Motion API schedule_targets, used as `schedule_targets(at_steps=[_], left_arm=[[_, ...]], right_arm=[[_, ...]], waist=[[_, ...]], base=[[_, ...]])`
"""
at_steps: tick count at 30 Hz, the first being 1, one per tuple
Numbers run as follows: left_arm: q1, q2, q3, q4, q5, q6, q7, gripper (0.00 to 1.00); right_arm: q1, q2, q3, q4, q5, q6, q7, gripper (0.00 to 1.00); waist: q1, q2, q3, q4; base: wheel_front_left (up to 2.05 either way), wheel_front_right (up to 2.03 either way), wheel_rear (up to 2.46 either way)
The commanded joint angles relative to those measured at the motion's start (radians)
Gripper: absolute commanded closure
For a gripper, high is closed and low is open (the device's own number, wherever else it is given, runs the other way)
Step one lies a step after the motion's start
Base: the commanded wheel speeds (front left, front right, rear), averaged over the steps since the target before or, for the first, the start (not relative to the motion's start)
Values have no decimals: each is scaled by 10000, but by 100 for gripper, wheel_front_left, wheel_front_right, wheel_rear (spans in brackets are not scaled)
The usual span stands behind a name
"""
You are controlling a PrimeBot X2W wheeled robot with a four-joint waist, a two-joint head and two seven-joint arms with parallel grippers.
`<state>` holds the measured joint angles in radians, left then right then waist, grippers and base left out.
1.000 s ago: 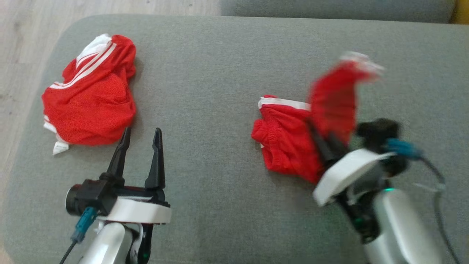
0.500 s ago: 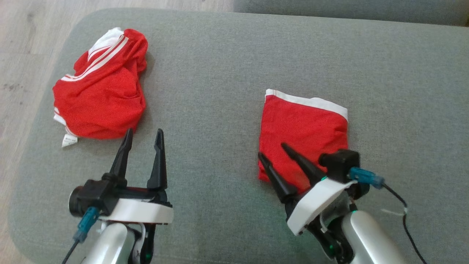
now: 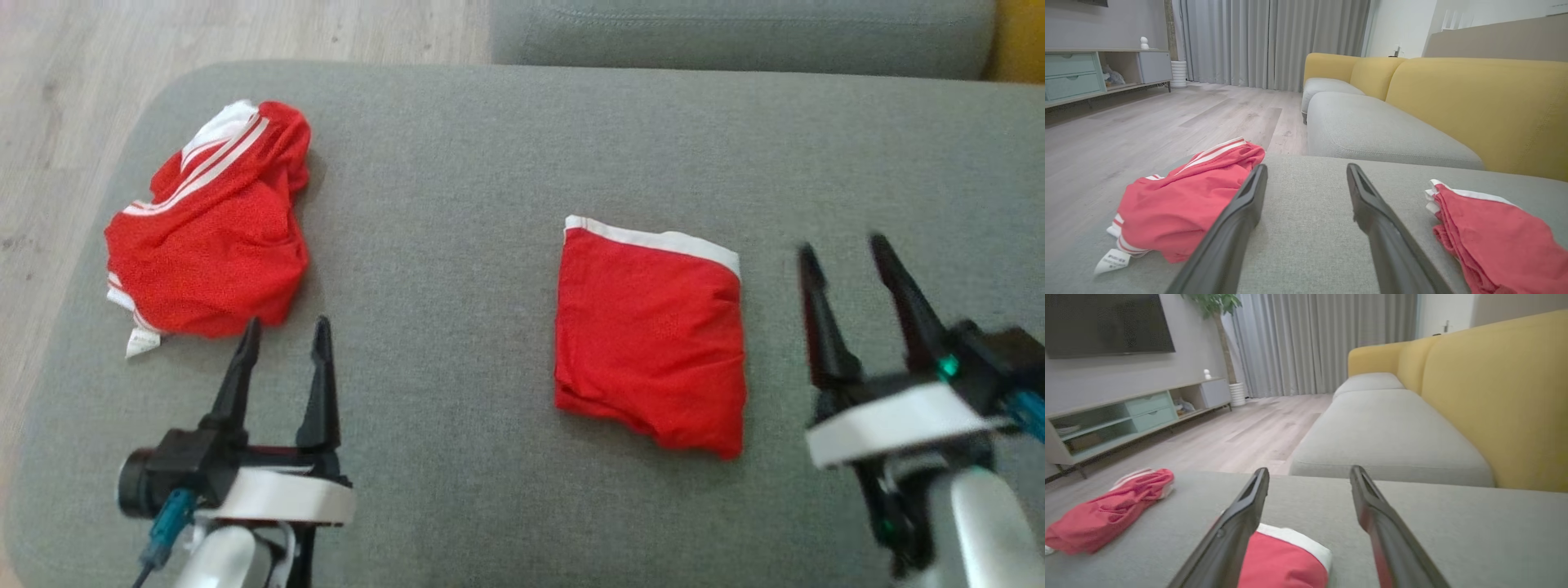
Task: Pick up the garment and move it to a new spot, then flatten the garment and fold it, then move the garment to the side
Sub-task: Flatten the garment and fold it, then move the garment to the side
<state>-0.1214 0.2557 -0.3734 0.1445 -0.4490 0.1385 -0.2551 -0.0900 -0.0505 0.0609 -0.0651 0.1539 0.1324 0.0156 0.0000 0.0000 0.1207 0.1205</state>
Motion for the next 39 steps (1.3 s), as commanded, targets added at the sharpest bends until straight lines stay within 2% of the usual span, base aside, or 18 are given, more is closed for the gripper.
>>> schedule_targets(at_steps=[1,5,18,39], left_arm=[[-211,347,501,-378,96,125,-4,0],[46,548,481,-505,149,207,155,0],[1034,945,242,-801,169,462,817,0],[1173,1061,151,-903,88,662,1009,0]], right_arm=[[127,3,20,-509,-109,-17,73,0],[1008,3,-475,-1003,-97,-17,321,0],[2851,3,-618,-1654,405,-17,867,0],[3113,3,-770,-1712,750,-17,1006,0]], waist=[[0,0,-108,-68],[0,0,-366,-169],[0,0,-1178,-440],[0,0,-1383,-505]], base=[[0,0,0],[0,0,0],[0,0,0],[0,0,0]])
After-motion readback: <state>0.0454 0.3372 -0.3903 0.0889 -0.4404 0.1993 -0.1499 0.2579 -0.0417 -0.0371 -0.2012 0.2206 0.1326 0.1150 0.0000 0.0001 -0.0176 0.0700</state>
